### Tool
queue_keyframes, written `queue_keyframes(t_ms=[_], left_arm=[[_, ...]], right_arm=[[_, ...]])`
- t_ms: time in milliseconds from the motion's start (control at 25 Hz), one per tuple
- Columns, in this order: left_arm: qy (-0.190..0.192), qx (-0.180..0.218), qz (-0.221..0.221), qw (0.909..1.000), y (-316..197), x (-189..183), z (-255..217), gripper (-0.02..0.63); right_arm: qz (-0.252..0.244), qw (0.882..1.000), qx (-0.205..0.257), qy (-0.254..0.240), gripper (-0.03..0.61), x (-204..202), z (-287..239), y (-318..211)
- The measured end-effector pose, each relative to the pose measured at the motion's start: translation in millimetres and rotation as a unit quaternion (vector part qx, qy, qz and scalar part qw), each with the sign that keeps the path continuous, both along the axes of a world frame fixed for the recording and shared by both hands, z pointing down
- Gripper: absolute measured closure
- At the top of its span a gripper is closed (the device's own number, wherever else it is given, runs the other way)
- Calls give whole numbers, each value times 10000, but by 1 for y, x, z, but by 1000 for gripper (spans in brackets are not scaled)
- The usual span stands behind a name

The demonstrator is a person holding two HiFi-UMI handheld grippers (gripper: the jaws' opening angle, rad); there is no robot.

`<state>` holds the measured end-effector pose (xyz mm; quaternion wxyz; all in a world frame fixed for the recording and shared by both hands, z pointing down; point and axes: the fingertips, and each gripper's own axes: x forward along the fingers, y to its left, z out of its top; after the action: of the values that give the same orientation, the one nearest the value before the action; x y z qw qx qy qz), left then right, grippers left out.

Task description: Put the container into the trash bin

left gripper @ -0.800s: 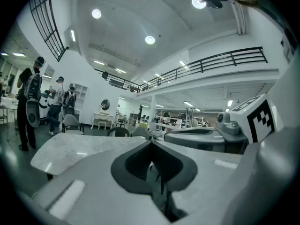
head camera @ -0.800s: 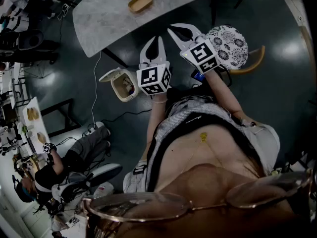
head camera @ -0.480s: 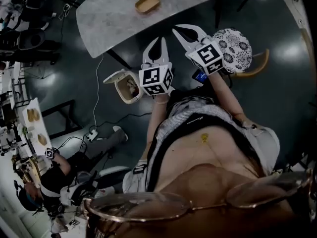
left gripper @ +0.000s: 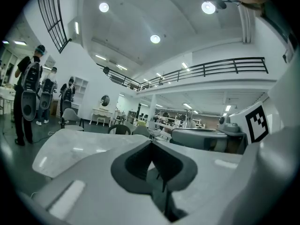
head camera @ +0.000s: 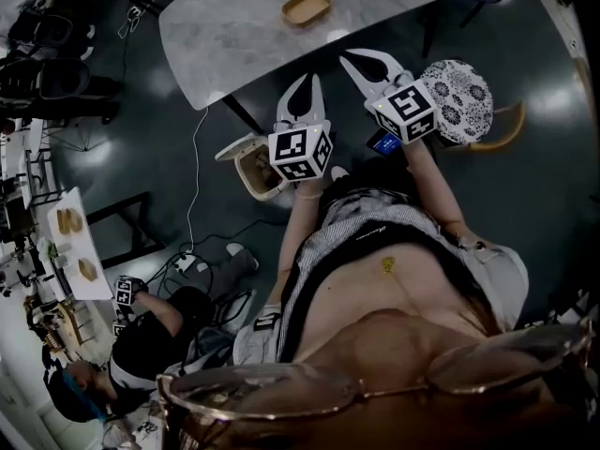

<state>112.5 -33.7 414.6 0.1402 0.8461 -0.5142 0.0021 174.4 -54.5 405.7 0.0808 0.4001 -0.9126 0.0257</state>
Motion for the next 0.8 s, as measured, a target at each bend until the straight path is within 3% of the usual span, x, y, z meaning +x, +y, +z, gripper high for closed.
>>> queue_keyframes(t_ms=[320, 800], left_arm=[[40, -45, 3, 10000, -45, -16, -3, 612], [-27, -162, -355, 9992, -162, -42, 9, 612]], right_arm=[[-112, 9999, -68, 60, 555, -26, 0, -44], [-465, 9983, -105, 337, 555, -45, 16, -169]])
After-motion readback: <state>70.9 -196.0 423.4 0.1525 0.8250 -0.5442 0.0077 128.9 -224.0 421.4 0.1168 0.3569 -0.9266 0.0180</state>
